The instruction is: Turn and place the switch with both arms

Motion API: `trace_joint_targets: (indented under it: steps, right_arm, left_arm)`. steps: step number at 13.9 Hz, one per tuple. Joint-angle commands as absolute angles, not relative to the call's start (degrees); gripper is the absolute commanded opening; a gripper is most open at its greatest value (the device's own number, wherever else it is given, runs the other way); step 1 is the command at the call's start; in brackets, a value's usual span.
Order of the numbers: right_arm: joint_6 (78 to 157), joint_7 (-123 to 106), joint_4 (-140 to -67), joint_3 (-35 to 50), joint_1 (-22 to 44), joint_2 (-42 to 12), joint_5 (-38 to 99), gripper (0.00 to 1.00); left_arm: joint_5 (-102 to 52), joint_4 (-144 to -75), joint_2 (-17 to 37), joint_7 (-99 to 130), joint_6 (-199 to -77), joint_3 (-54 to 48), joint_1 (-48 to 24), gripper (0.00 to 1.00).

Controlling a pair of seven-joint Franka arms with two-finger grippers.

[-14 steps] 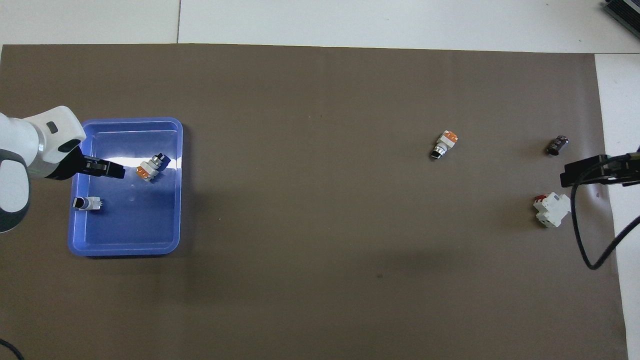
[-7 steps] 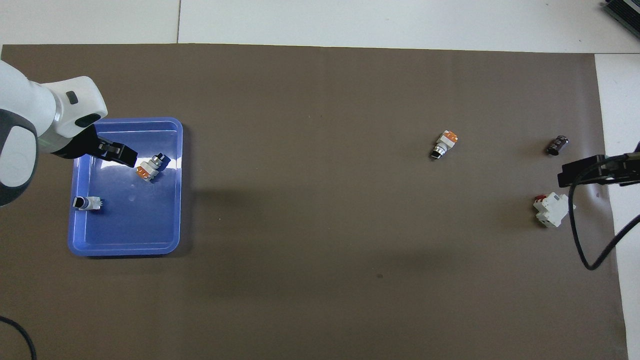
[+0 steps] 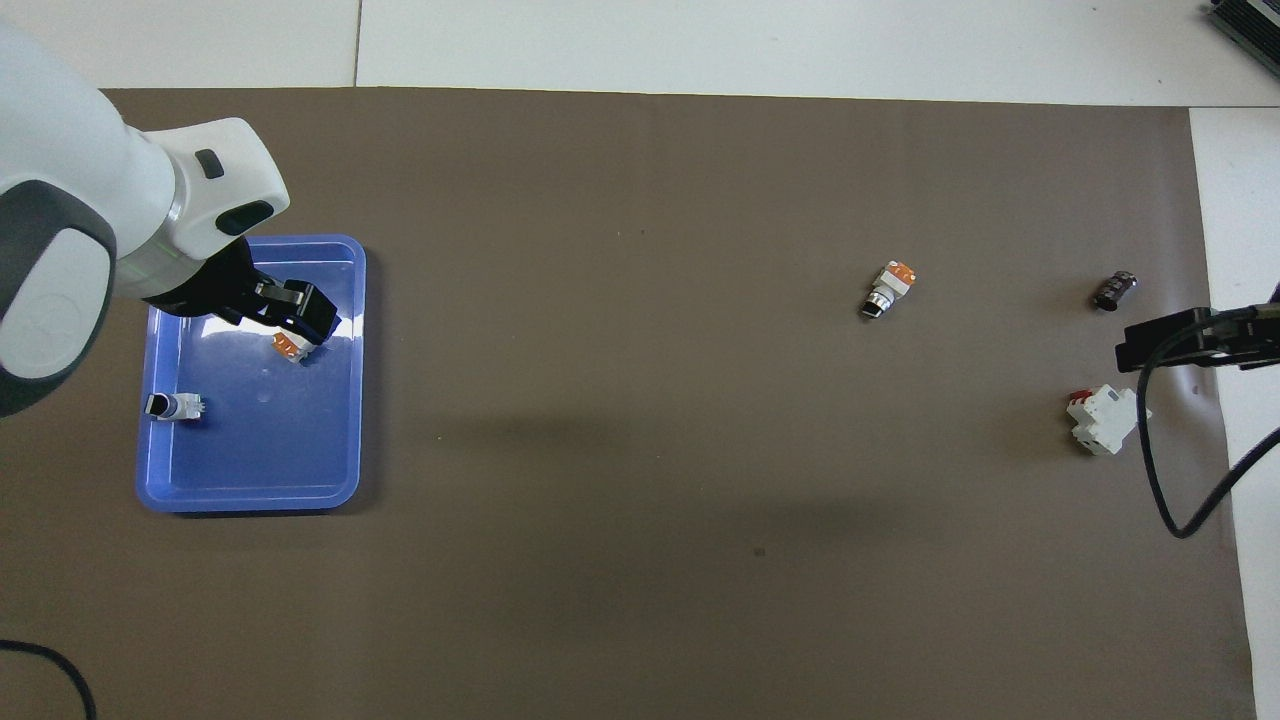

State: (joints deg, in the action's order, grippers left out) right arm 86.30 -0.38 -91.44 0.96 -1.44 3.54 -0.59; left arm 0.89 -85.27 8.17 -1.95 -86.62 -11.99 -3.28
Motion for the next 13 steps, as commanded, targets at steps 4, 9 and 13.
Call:
trace_joint_targets:
  steps: [4,9,13]
  right_arm:
    - [86.5,-1.8,-92.1,1.1,-2.2,4.7,0.5,1.0]
    - [87.6,-1.9,-91.5,-3.0,1.4,4.3,-1.7,1.0]
    - [87.0,-2.0,-91.5,-8.6,4.6,4.3,-1.4,1.0]
  left_arm:
    - [2.2,-78.7,8.5,-1.2,-79.4,-10.8,-2.6,0.94]
    - [1.9,-85.0,5.4,-1.1,-84.6,-10.8,0.9,1.0]
    - [1.9,-85.8,5.3,-1.1,-86.3,-10.8,0.9,1.0]
